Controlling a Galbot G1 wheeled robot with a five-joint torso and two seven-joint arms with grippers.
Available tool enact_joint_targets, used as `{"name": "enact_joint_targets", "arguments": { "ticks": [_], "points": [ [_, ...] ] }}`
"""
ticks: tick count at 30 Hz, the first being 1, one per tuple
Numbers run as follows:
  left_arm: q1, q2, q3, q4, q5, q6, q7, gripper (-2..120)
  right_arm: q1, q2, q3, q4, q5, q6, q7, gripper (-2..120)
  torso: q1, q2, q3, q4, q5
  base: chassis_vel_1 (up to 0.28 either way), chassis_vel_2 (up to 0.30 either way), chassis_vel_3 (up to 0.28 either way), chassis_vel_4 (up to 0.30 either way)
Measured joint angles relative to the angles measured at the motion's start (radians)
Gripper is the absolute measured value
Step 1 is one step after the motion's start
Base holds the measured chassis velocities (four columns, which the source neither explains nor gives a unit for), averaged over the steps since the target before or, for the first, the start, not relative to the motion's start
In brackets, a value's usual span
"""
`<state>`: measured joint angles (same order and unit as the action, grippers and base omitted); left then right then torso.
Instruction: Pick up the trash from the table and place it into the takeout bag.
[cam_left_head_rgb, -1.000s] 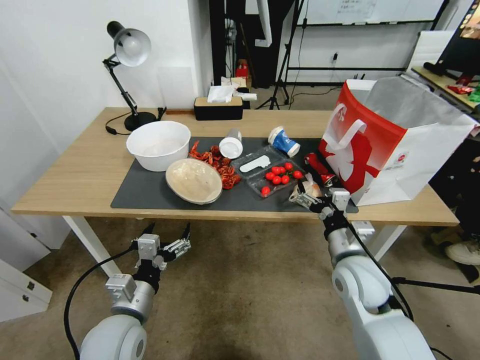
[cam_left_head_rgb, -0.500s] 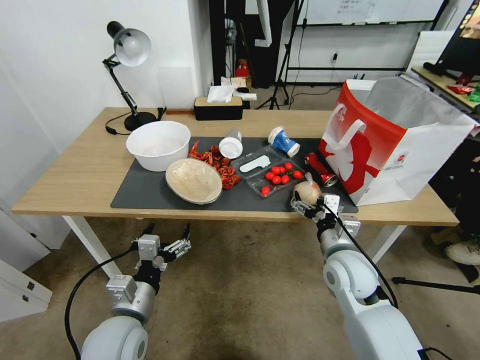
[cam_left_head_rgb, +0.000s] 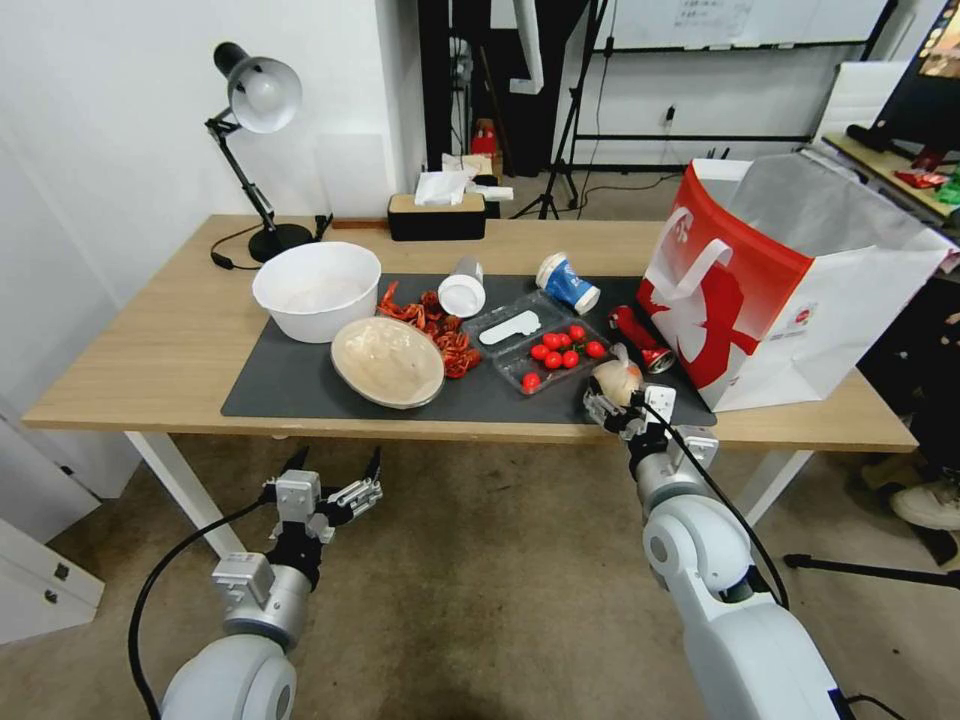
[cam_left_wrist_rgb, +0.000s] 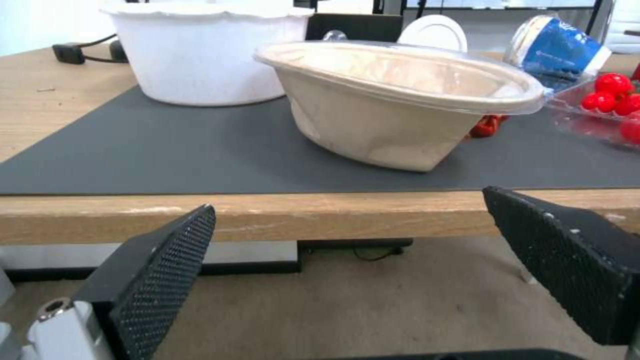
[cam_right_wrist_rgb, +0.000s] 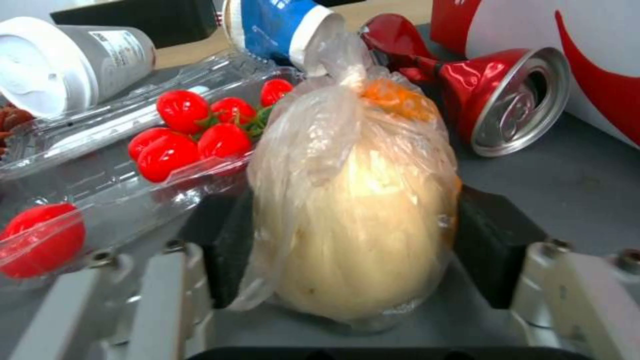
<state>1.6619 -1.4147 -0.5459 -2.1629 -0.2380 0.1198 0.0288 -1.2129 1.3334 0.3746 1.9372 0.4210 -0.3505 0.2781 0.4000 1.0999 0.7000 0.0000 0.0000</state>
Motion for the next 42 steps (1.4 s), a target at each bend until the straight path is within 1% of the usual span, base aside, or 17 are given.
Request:
{"name": "enact_joint_targets", "arguments": {
  "ticks": [4,5,11,13,15,18,19,21,22,24,25,27,28,31,37,40,42],
  "points": [
    [0.001,0.002,-0.001,0.001,0.000,-0.002,-0.002,100,-0.012,-0.007,0.005,0.015,0.000,0.000,-0.029,46,0.000,0.000,0.000,0.0000,0.0001,0.000,0.000,0.000,0.000],
    [0.001,0.002,-0.001,0.001,0.000,-0.002,-0.002,100,-0.012,-0.007,0.005,0.015,0.000,0.000,-0.029,46,0.000,0.000,0.000,0.0000,0.0001,0.000,0.000,0.000,0.000],
    [0.002,0.004,-0.002,-0.002,-0.001,-0.006,-0.003,100,-0.041,-0.048,0.028,0.100,-0.022,0.000,-0.129,27,0.000,0.000,0.000,-0.0001,0.0000,0.000,0.000,0.000,0.000],
    [0.003,0.004,-0.002,-0.004,-0.001,-0.007,-0.005,100,-0.048,-0.088,0.047,0.160,-0.028,0.000,-0.188,18,0.000,0.000,0.000,-0.0001,0.0003,0.000,0.000,0.000,0.000],
    [0.003,0.004,-0.002,-0.005,-0.001,-0.008,-0.008,100,-0.047,-0.106,0.056,0.184,-0.024,0.000,-0.206,15,0.000,0.000,0.000,0.0001,0.0002,0.000,0.000,0.000,0.000],
    [0.006,0.003,-0.007,-0.006,0.003,-0.014,-0.018,100,0.018,-0.226,0.093,0.268,0.116,0.000,-0.214,6,0.000,0.000,0.000,-0.0002,0.0002,0.000,0.000,0.000,0.000],
    [0.006,0.003,-0.007,-0.006,0.003,-0.014,-0.018,100,0.018,-0.226,0.093,0.268,0.116,0.000,-0.214,6,0.000,0.000,0.000,-0.0002,0.0002,0.000,0.000,0.000,0.000],
    [0.007,0.001,-0.008,-0.006,0.007,-0.016,-0.018,100,0.111,-0.302,0.101,0.266,0.212,0.000,-0.175,6,0.000,0.000,0.000,0.0001,0.0003,0.000,0.000,0.000,0.000],
    [0.007,0.001,-0.008,-0.006,0.007,-0.016,-0.018,100,0.111,-0.302,0.101,0.266,0.212,0.000,-0.175,6,0.000,0.000,0.000,0.0001,0.0003,0.000,0.000,0.000,0.000],
    [0.008,-0.003,-0.009,-0.006,0.011,-0.016,-0.017,100,0.243,-0.385,0.108,0.215,0.284,0.001,-0.105,6,0.000,0.000,0.000,0.0005,0.0004,0.000,0.000,0.000,0.000],
    [0.008,-0.003,-0.009,-0.006,0.011,-0.016,-0.017,100,0.243,-0.385,0.108,0.215,0.284,0.001,-0.105,6,0.000,0.000,0.000,0.0005,0.0004,0.000,0.000,0.000,0.000],
    [0.011,-0.007,-0.010,-0.007,0.017,-0.016,-0.015,100,0.366,-0.450,0.123,0.144,0.334,0.002,-0.005,6,0.000,0.000,0.000,0.0002,0.0000,0.000,0.000,0.000,0.000],
    [0.011,-0.007,-0.010,-0.007,0.017,-0.016,-0.015,100,0.366,-0.450,0.123,0.144,0.334,0.002,-0.005,6,0.000,0.000,0.000,0.0002,0.0000,0.000,0.000,0.000,0.000],
    [0.012,-0.011,-0.011,-0.012,0.018,-0.016,-0.013,100,0.437,-0.495,0.146,0.077,0.393,-0.019,0.102,6,0.000,0.000,0.000,-0.0001,0.0000,0.000,0.000,0.000,0.000],
    [0.008,-0.018,-0.007,-0.013,0.024,-0.012,-0.014,100,0.427,-0.503,0.139,0.071,0.416,-0.092,0.213,6,0.000,0.000,0.000,-0.0002,0.0003,0.000,0.000,0.000,0.000],
    [0.008,-0.018,-0.008,-0.010,0.039,-0.019,-0.014,100,0.422,-0.502,0.136,0.072,0.410,-0.109,0.229,10,0.000,0.000,0.000,0.0001,0.0002,0.000,0.000,0.000,0.000],
    [0.009,-0.017,-0.014,-0.014,0.044,-0.025,-0.014,100,0.421,-0.505,0.133,0.068,0.403,-0.118,0.231,19,0.000,0.000,0.000,0.0000,0.0001,0.000,0.000,0.000,0.000]
  ]
}}
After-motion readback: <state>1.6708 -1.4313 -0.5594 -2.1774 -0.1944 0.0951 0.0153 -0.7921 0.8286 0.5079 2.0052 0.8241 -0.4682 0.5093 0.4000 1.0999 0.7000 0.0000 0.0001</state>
